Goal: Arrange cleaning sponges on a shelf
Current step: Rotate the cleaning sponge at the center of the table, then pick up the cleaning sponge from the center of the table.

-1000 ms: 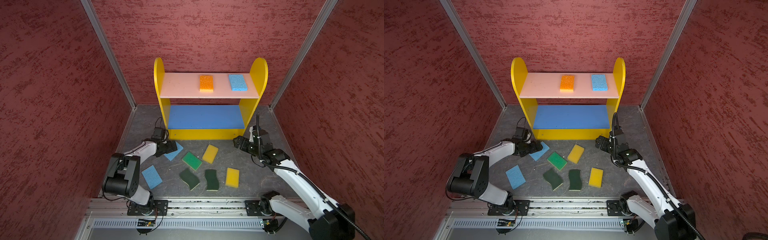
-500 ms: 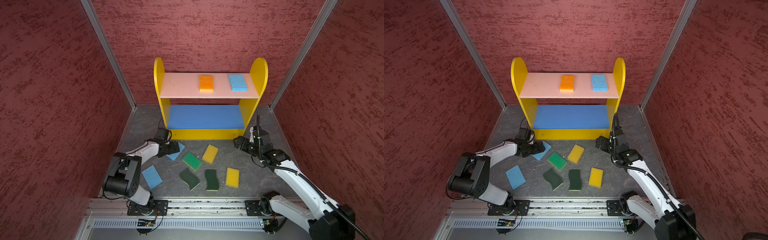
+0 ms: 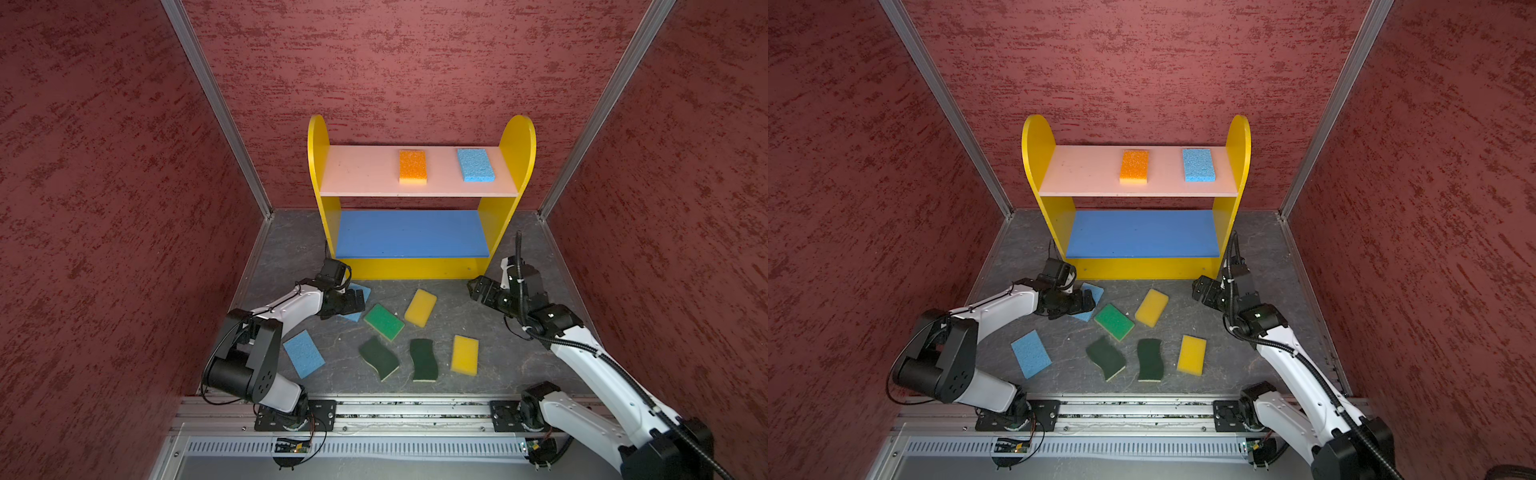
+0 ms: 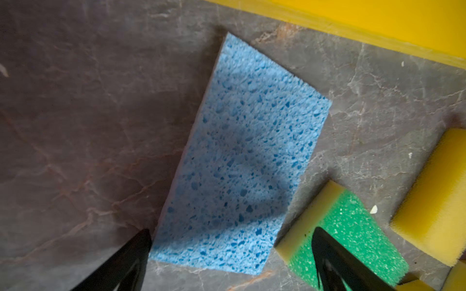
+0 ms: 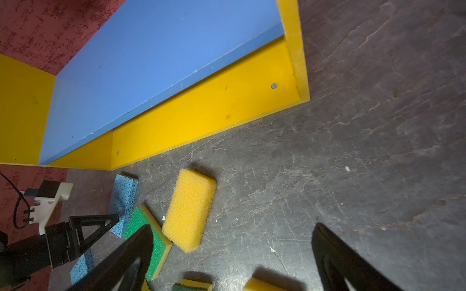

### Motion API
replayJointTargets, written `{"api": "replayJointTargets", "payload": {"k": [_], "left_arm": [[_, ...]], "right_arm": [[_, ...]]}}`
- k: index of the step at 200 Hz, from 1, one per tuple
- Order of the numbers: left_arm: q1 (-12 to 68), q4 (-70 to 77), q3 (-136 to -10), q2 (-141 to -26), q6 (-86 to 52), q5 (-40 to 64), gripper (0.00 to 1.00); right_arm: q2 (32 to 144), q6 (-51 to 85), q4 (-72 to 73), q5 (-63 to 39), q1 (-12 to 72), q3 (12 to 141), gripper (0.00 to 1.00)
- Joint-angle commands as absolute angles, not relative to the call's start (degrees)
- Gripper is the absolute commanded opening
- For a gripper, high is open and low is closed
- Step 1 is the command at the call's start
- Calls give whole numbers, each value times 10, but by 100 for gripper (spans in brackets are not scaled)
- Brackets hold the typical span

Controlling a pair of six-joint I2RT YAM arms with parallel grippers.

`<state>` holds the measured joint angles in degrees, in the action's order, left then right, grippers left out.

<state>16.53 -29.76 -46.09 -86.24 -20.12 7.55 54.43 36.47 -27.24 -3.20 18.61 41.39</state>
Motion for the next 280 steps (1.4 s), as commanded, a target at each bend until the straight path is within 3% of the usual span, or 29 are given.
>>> {"api": "replayJointTargets", "payload": {"k": [1,26,121,280], "left_arm": [[172,-331,-489,-863,-203,32,99],[184,-357,-517,-871,-197,-14,99],[201,-399,-590,-948,-127,-24,99],[239,-449,-620,-1003,-90,-81,99]], "right_arm": [[533,369,-267,-34,182,411,99],[530,367,-272,-31,182,410,99],[520,364,-277,-20,180,404,99],[508,364,-280,-17,176,388,99]]}}
